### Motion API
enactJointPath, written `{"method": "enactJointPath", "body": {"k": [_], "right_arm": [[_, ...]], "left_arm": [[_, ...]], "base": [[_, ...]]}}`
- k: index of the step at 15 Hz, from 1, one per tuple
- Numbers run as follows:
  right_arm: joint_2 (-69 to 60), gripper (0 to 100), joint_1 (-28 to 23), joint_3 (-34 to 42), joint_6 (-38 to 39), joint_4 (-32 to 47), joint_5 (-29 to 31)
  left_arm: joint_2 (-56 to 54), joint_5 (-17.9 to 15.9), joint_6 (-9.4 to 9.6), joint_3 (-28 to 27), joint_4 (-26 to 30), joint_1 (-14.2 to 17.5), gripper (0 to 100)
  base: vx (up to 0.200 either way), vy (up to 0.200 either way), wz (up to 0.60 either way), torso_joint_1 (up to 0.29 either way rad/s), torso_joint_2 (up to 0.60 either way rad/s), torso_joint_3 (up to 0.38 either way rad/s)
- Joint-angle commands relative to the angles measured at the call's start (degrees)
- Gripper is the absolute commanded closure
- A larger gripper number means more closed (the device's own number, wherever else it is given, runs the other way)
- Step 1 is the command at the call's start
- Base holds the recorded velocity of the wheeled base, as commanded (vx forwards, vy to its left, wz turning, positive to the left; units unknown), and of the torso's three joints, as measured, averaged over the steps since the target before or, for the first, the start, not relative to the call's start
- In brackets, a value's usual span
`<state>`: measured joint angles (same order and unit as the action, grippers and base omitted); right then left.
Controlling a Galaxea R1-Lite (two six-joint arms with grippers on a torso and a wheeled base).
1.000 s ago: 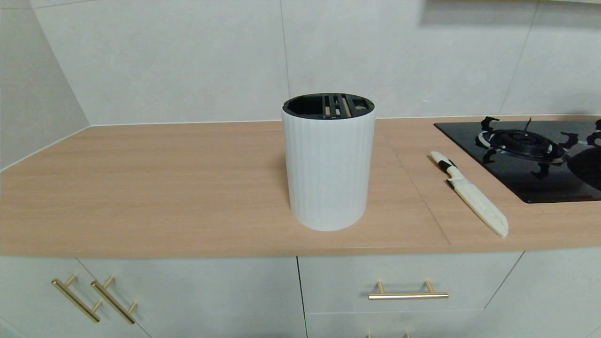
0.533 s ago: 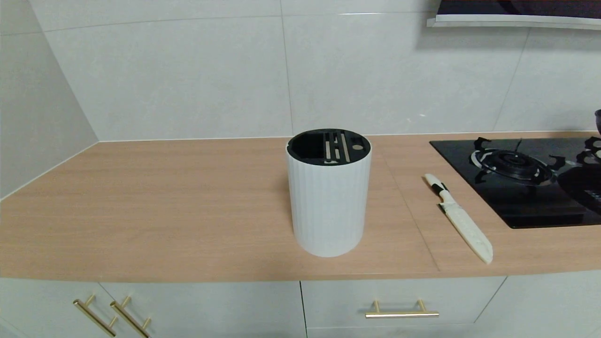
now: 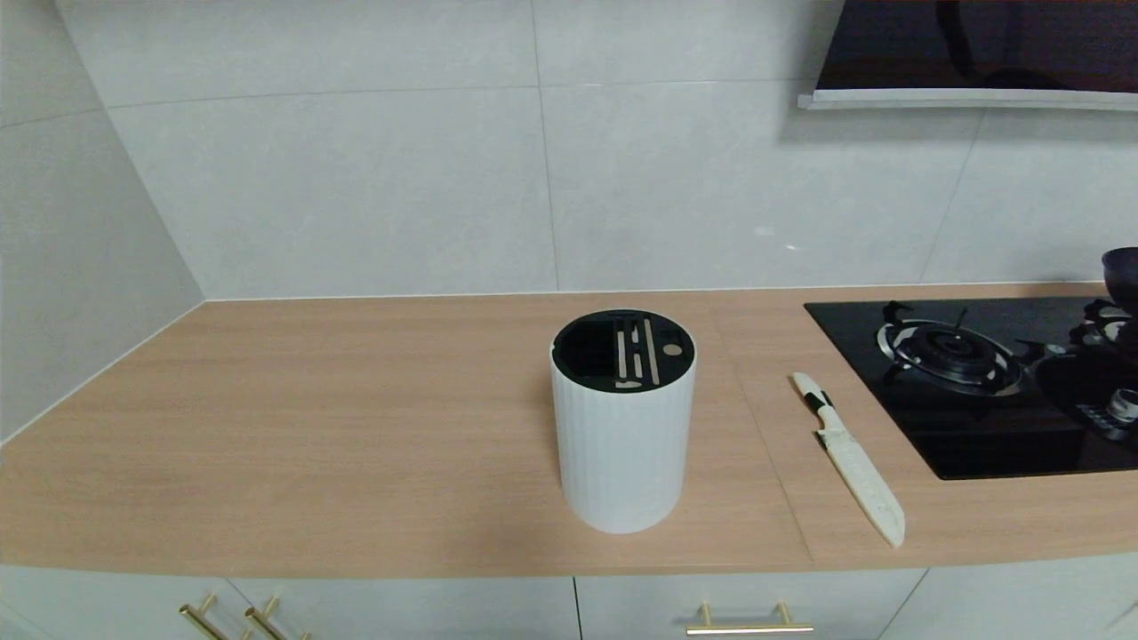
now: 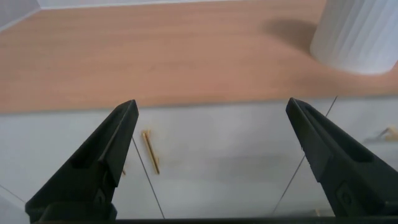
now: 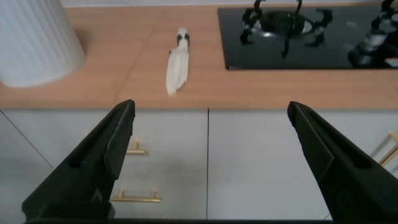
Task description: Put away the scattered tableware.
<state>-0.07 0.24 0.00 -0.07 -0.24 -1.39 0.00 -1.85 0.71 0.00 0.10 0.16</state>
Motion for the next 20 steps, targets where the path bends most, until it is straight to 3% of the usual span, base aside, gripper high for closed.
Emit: {"method": "enactJointPath", "body": {"k": [1, 8, 20], "right_arm": [[0.1, 0, 0.0, 0.0, 0.0, 0.0, 0.0], [0.1, 0, 0.0, 0.0, 0.0, 0.0, 0.0], [0.1, 0, 0.0, -1.8, -1.3, -0.5, 0.3]], "left_arm": [[0.1, 0.0, 0.00, 0.0, 0.0, 0.0, 0], [0.1, 0.0, 0.00, 0.0, 0.0, 0.0, 0], [0.1, 0.0, 0.00, 0.0, 0.0, 0.0, 0]], "base": [[0.000, 0.000, 0.00, 0.261, -0.58, -0.305], [0.000, 0.000, 0.00, 0.242, -0.52, -0.276], [0.000, 0.000, 0.00, 0.009, -0.01, -0.009]]}}
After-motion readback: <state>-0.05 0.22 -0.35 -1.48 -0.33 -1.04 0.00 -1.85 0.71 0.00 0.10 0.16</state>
